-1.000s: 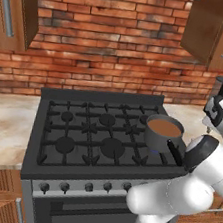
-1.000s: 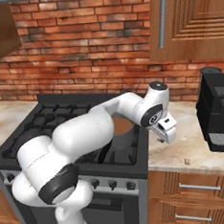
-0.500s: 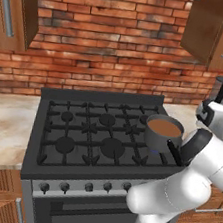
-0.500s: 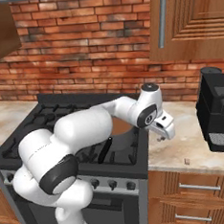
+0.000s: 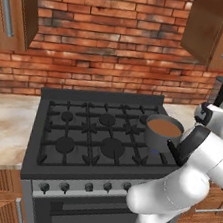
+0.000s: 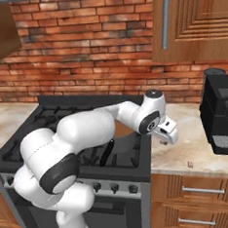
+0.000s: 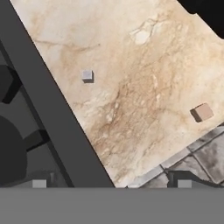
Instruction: Pick up the sugar cube(s) and place them in the saucepan with hot chocolate.
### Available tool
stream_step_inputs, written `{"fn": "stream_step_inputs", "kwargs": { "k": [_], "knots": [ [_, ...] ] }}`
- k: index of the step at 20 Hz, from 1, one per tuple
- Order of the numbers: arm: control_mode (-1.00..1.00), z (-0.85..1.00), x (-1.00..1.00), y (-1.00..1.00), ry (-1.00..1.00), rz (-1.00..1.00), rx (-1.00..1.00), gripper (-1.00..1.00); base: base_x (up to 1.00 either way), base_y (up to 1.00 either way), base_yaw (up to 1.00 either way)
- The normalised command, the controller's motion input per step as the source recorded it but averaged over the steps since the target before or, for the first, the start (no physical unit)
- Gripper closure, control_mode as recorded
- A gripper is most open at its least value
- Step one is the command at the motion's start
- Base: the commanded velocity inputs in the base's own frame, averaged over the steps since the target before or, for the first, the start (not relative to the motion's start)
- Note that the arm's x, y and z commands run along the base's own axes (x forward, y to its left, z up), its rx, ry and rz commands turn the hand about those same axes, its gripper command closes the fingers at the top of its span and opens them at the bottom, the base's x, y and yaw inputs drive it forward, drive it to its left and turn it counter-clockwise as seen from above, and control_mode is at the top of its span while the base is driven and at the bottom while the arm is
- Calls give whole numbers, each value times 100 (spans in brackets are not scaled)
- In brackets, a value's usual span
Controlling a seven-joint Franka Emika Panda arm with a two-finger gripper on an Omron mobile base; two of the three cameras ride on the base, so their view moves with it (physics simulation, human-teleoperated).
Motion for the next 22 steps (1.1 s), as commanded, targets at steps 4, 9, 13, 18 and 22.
{"fn": "stream_step_inputs", "kwargs": {
  "k": [4,9,13,18,22],
  "knots": [
    [-100,-9,18,-3,1,5,11,-100,0,0,0],
    [-100,-15,26,0,1,8,1,-100,0,0,0],
    [-100,-5,19,-5,0,16,0,-100,0,0,0],
    [-100,-1,18,-30,0,17,1,-100,0,0,0],
    [-100,0,4,-40,-2,16,3,-100,0,0,0]
  ]
}}
